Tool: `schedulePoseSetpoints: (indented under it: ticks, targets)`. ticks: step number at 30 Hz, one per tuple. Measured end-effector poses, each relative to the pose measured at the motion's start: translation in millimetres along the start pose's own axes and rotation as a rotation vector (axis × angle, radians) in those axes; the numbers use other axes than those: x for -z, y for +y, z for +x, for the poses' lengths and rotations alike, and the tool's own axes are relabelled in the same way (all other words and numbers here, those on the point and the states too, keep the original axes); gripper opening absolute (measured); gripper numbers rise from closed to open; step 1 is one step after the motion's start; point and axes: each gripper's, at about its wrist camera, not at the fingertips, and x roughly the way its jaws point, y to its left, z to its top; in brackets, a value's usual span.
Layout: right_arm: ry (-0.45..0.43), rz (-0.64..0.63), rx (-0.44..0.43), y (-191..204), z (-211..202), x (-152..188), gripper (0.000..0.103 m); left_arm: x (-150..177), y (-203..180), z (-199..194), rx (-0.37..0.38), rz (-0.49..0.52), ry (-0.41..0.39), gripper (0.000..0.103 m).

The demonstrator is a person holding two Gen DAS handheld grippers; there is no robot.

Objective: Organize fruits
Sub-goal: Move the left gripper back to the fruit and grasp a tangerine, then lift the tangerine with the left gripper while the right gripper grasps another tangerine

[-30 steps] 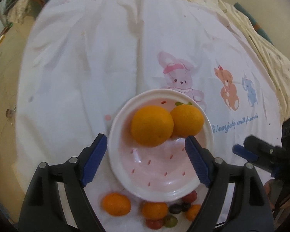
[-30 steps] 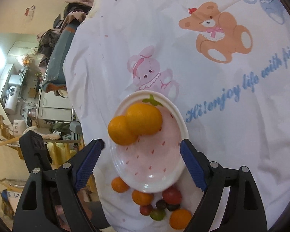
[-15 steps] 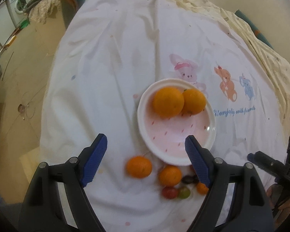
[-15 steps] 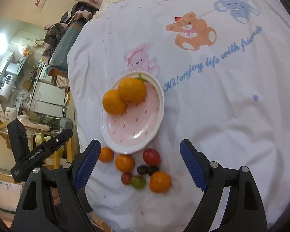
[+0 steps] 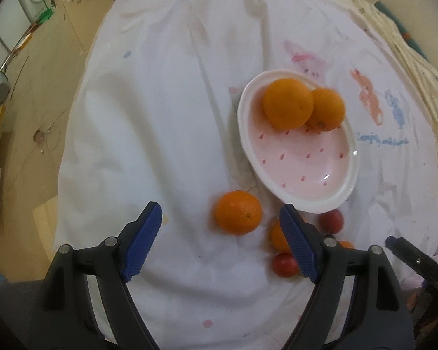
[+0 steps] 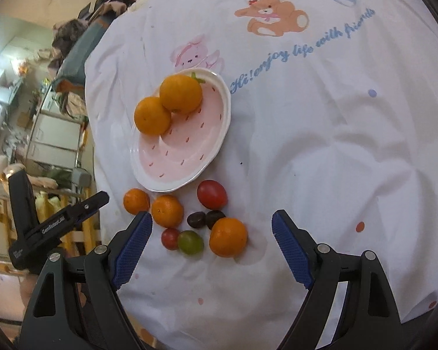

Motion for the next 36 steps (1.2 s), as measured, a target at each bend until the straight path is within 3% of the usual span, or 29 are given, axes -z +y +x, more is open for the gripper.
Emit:
schedulePoseSetpoints:
  ticks: [7,16,18,22,30,32,34,36]
  targets:
    - [0.021,0.016,0.013,-2,8,-1,0.087,5,-9,18,0.007,0.024,0.040,0.078]
    - [0.027,0.027,0.018,-8,7,-1,0.087,7,-33,46,-0.021,0.115,0.104,0.053]
    - [0.029,0.026,0.008,-7,8,-2,0.087,7,-37,48,-0.074,0.139,0.092,0.038]
    - [0.043,0.008,-0.004,-2,10,-3,0.087,6,-35,43,-0.060,0.127,0.092,0.037]
    - [0.087,-0.055,0.070,6,21,3,0.087,5,-24,10,-0.006,0.096,0.017,0.037]
    - [0.133,-0.075,0.080,6,28,8,0.085,4,-20,5,0.021,0.074,0.013,0.037]
    - [0.170,-0.075,0.086,3,35,11,0.073,3,-17,2,0.037,0.062,0.014,0.037]
    - [0.181,-0.102,0.114,5,38,15,0.069,3,-16,1,0.029,0.061,0.004,0.037]
